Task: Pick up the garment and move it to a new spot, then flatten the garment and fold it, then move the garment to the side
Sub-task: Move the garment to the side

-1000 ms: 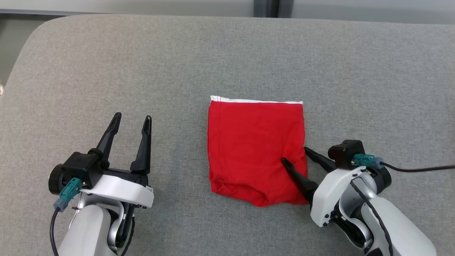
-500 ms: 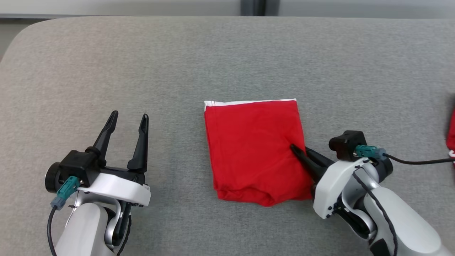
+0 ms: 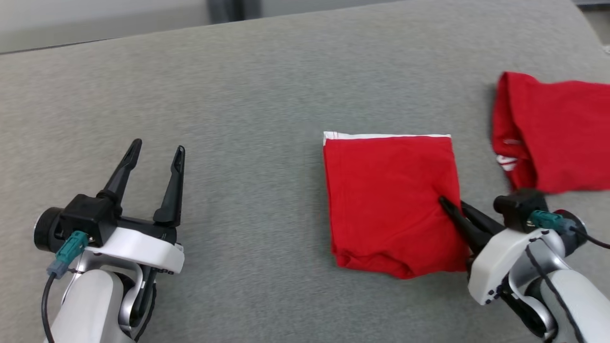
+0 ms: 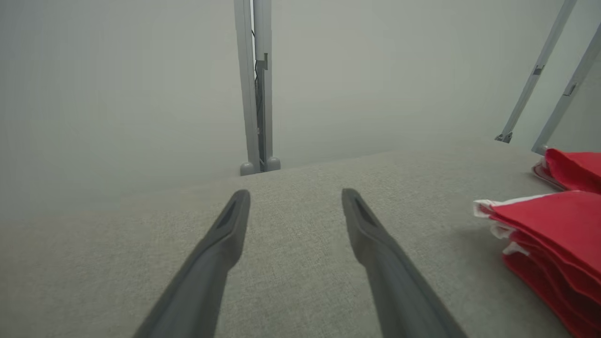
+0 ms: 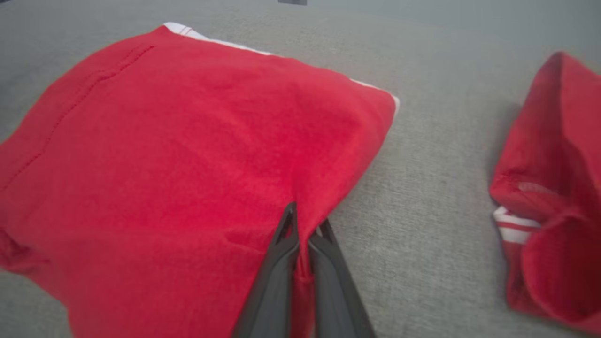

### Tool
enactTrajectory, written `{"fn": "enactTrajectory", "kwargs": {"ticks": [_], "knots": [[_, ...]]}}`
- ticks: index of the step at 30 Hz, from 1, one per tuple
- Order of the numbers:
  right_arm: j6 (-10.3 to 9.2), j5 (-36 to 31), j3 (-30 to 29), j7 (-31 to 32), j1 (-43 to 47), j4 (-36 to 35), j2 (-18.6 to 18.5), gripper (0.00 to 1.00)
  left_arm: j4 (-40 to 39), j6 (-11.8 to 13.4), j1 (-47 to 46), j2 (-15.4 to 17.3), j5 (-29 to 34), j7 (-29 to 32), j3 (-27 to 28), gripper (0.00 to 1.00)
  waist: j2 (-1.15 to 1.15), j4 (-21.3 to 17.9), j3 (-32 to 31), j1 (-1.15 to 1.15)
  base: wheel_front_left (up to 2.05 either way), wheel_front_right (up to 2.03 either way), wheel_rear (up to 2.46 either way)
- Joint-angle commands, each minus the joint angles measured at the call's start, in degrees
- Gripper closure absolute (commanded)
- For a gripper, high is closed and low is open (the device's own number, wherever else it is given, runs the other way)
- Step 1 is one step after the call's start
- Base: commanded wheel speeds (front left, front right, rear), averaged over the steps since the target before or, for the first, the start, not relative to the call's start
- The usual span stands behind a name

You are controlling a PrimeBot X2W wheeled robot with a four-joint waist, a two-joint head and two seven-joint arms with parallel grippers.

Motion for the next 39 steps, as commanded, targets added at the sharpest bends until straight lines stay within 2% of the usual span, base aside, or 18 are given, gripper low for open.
{"fn": "enactTrajectory", "kwargs": {"ticks": [1,8,14,18,26,30,31,35,36,37,38,39], "knots": [[-0.01,-0.4,-0.7,-0.1,0.7,-0.8,-0.2,1.0,-0.6,0.2,-0.5,0.4,0.2,0.2,0.1,0.0,0.0,-4.5,1.1,0.0,0.0,0.0,0.0],[-0.01,-1.1,-4.8,-0.1,1.5,-4.4,-0.9,1.0,-2.9,-0.1,-1.6,1.7,0.9,2.6,-0.9,0.0,0.0,-8.3,2.6,0.0,0.0,0.0,0.0],[-0.01,-1.2,-8.2,-1.2,-2.8,-6.6,-1.5,1.0,-3.9,-0.4,-2.6,2.1,0.9,3.3,-1.5,0.0,0.0,-8.0,3.7,0.0,0.0,0.0,0.0],[-0.01,-0.6,-11.7,-0.9,-6.9,-5.2,-3.9,1.0,-4.0,-0.6,-2.6,1.9,0.9,3.1,-2.2,0.0,0.0,-6.6,4.0,0.0,0.0,0.0,0.0],[-0.01,2.7,-18.3,1.7,-13.1,4.0,-10.4,1.0,-3.6,-0.9,-4.0,1.4,1.0,2.4,-3.6,0.0,0.0,-3.6,5.2,0.0,0.0,0.0,0.0],[-0.01,3.2,-17.9,1.6,-16.6,10.4,-14.0,1.0,-3.1,-1.1,-4.7,1.4,1.1,2.2,-4.1,0.0,0.0,-2.5,5.7,0.0,0.0,0.0,0.0],[-0.01,3.2,-17.9,1.6,-16.6,10.4,-14.0,1.0,-3.1,-1.1,-4.7,1.4,1.1,2.2,-4.1,0.0,0.0,-2.5,5.7,0.0,0.0,0.0,0.0],[-0.01,4.0,-17.2,2.4,-19.6,18.8,-16.2,1.0,-2.9,-1.1,-5.2,1.1,1.2,2.0,-4.6,0.0,0.0,-1.3,6.1,0.0,0.0,0.0,0.0],[-0.01,4.5,-16.9,1.9,-20.5,20.6,-16.1,0.92,-2.9,-1.0,-5.2,1.2,1.2,2.0,-4.7,0.0,0.0,-1.0,6.2,0.0,0.0,0.0,0.0],[-0.01,4.2,-16.9,1.8,-20.9,22.8,-16.2,0.71,-2.8,-1.1,-5.4,1.3,1.1,1.9,-4.7,0.0,0.0,-0.8,6.3,0.0,0.0,0.0,0.0],[-0.01,4.0,-17.1,1.4,-21.2,24.9,-16.2,0.0,-2.8,-1.0,-5.5,1.4,1.1,1.8,-4.7,0.0,0.0,-0.6,6.4,0.0,0.0,0.0,0.0],[-0.01,4.1,-17.3,0.4,-21.7,26.6,-15.9,0.0,-2.8,-1.0,-5.6,1.3,1.0,1.8,-4.8,0.0,0.0,-0.4,6.5,0.0,0.0,0.0,0.0]]}}
